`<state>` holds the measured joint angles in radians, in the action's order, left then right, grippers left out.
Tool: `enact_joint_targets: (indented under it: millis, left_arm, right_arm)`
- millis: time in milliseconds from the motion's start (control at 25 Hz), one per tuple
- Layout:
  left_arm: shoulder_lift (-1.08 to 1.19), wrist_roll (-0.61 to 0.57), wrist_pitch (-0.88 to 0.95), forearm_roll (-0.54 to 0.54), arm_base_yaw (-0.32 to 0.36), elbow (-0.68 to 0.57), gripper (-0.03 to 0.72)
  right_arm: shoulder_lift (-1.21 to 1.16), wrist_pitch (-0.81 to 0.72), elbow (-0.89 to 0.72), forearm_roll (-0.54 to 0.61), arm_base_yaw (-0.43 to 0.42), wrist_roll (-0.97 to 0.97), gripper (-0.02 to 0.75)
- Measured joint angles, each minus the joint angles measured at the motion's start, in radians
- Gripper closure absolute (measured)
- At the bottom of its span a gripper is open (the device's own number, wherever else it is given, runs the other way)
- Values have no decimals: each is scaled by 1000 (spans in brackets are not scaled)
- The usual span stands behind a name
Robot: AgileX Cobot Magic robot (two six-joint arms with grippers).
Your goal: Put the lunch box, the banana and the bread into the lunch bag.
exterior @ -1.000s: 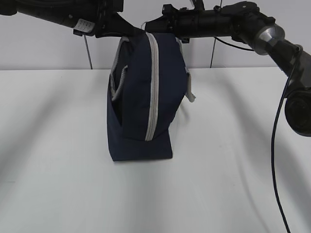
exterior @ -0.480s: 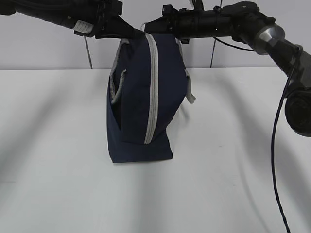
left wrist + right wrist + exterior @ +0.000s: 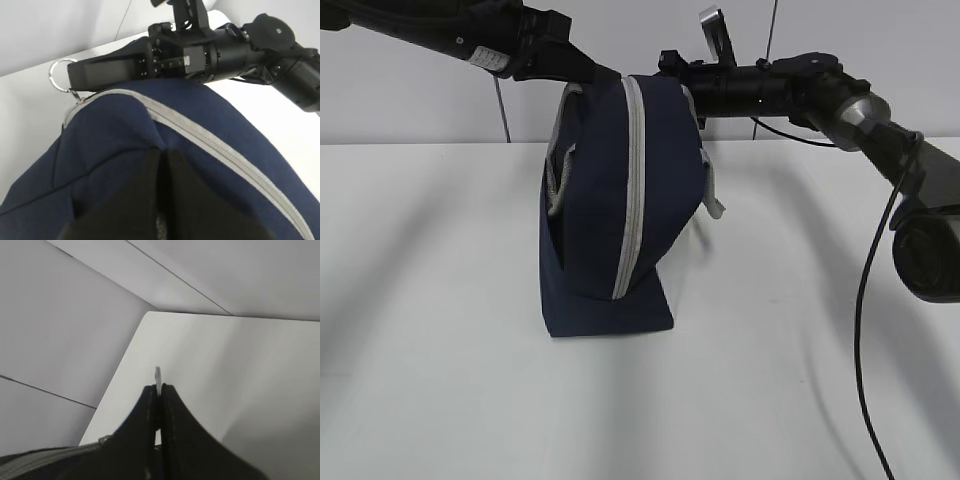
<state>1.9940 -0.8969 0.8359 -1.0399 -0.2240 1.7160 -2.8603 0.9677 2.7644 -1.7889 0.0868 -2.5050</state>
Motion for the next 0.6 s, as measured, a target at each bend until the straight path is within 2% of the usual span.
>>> enact_joint_targets:
  millis: [600]
  left_arm:
    - [0,-10,9,6,0,0,683]
  right_arm:
    - [-31,-21,0,-32,0,6,754]
